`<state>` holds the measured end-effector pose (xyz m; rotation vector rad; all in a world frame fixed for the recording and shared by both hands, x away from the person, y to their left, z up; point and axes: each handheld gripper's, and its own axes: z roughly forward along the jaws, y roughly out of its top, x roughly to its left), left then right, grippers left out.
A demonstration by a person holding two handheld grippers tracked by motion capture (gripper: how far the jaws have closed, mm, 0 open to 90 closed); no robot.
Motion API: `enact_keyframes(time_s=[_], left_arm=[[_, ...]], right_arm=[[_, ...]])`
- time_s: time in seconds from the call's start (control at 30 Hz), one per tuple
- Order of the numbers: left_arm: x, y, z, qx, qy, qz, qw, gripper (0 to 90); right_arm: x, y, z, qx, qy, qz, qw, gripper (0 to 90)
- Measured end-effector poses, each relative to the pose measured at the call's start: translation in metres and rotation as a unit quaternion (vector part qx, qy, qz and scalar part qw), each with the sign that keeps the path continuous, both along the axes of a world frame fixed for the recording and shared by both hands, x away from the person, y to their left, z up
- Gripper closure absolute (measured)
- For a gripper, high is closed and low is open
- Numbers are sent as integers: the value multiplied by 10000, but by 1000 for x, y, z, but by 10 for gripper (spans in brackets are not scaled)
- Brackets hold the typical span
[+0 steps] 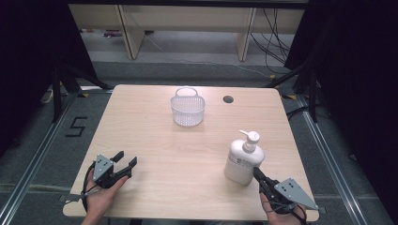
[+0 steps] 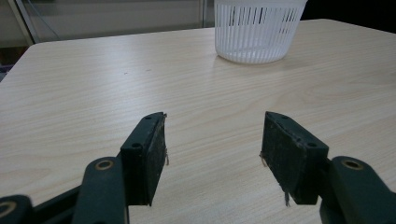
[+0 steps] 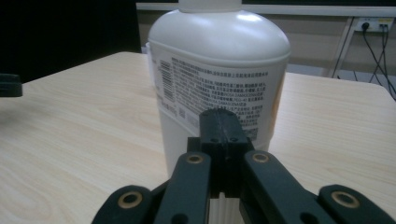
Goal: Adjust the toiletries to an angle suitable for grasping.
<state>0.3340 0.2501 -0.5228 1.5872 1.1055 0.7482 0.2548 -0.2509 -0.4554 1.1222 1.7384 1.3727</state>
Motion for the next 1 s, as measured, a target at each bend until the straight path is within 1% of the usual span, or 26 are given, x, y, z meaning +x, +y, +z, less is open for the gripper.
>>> enact_keyframes(time_s=[0.07, 0.13, 0.17, 0.2, 0.23, 0.3, 0.33, 0.37, 0.4, 0.43, 0.47, 0.5, 0.53, 0.57, 0.6, 0.63, 0.67, 0.73, 0.77, 0.8, 0.83, 0.87, 0.9, 0.93, 0.97, 1.0], left_arm=[[0, 0, 0, 6, -21, -12, 10000, 395], [0, 0, -1, 3, -45, -18, 10000, 394], [0, -1, -1, 0, -54, -23, 10000, 394], [0, -1, -1, 5, -52, -22, 10000, 394], [0, -1, -1, 8, -52, -23, 10000, 394], [0, -1, -1, 0, -52, -22, 10000, 393], [0, -1, -1, 0, -51, -21, 10000, 393], [0, -1, -1, 6, -48, -21, 10000, 393], [0, -1, -1, 6, -48, -21, 10000, 393], [0, -1, -1, 12, -43, -25, 10000, 393], [0, -1, -1, 12, -43, -25, 10000, 393], [0, -1, -1, 15, -46, -28, 10000, 393], [0, -1, -1, 15, -46, -28, 10000, 393], [0, -1, -1, 22, -53, -34, 10000, 393], [0, -1, -1, 22, -53, -34, 10000, 392], [0, -1, -1, 28, -51, -35, 10000, 392], [0, -1, -1, 28, -53, -35, 10000, 392], [0, -1, -1, 25, -52, -37, 10000, 392], [0, -1, -1, 25, -52, -37, 10000, 392], [0, -1, -1, 17, -51, -34, 10000, 391], [0, -1, -1, 25, -48, -33, 10000, 391], [0, -1, 0, 34, -37, -34, 10000, 391], [0, -1, 0, 56, -7, -18, 10000, 392], [0, -1, 0, 56, -7, -18, 10000, 391], [0, -1, 0, 76, -16, -29, 10000, 392], [0, -1, 0, 76, -16, -29, 10000, 391]], right_arm=[[2, -1, 0, 40, 70, -86, 9999, 900], [6, -4, 0, 4, 22, -162, 9999, 900], [8, -5, 0, -22, 80, -170, 9998, 900], [11, -6, 0, 12, -11, -140, 9999, 900], [11, -6, 0, -13, 73, -254, 9996, 900], [15, -7, 0, 68, 62, -305, 9995, 900], [15, -7, 2, 64, 156, -364, 9992, 900], [18, -8, 1, 6, 122, -388, 9992, 900], [19, -8, 1, 120, 139, -364, 9992, 900], [21, -9, 1, 68, 83, -451, 9989, 900], [22, -10, 2, 44, 146, -471, 9988, 900], [24, -9, 1, 119, 126, -439, 9989, 900], [24, -10, 2, 36, 144, -535, 9985, 900], [25, -10, 2, 96, 242, -502, 9984, 900], [25, -10, 2, 96, 242, -502, 9984, 900], [28, -9, 1, 177, 254, -576, 9979, 900], [30, -10, 0, 131, 185, -464, 9987, 900], [30, -10, 1, 151, 197, -486, 9985, 900], [27, -8, 1, 175, 238, -582, 9979, 900], [26, -9, 2, 67, 208, -484, 9986, 900], [24, -6, 2, 154, 137, -469, 9987, 900], [22, -5, 2, 55, 133, -468, 9988, 900], [19, -3, 2, 118, 167, -398, 9990, 900], [18, -3, 2, 45, 165, -376, 9991, 900], [17, -1, 2, 55, 129, -359, 9993, 900], [16, 1, 2, 135, 203, -276, 9993, 900]])
